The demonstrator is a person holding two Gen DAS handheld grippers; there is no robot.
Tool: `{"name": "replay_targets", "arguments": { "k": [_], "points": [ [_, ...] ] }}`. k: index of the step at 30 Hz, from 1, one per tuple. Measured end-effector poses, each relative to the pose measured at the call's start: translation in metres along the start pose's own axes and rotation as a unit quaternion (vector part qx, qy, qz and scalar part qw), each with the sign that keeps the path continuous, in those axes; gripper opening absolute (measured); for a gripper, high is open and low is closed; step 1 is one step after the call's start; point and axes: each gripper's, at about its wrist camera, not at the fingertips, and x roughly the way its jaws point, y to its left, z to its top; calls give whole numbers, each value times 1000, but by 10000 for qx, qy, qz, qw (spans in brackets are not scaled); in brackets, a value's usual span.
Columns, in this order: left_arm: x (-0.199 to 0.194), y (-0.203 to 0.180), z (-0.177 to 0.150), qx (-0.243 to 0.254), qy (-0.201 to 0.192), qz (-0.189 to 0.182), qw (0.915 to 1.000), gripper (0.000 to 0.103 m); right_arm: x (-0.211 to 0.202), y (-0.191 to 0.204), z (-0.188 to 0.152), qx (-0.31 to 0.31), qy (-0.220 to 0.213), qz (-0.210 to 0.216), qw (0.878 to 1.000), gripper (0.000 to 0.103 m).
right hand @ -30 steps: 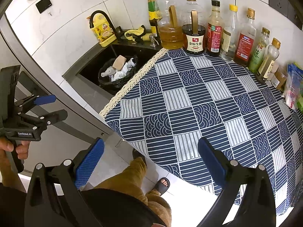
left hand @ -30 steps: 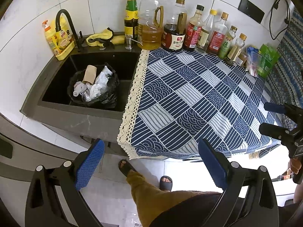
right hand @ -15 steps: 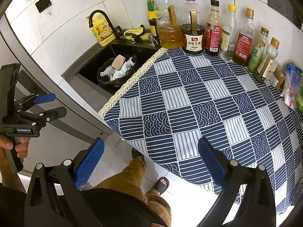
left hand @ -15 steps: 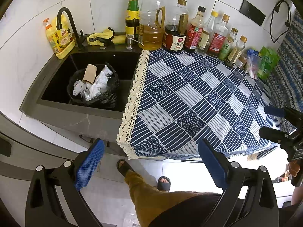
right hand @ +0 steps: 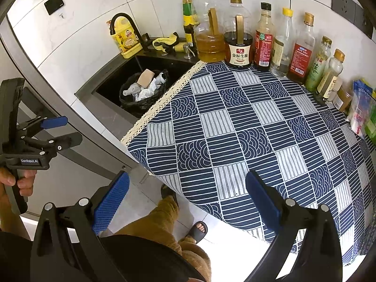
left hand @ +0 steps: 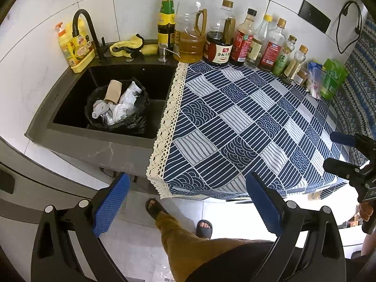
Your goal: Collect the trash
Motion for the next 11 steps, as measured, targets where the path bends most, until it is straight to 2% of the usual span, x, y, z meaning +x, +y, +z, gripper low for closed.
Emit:
{"name": "replay_targets", "arguments": {
  "k": [11],
  "points": [
    [-1,-5,-2,-67,31,-38,10000,96,1,-1,-1,-21,-20,-40,10000,98]
  ]
}}
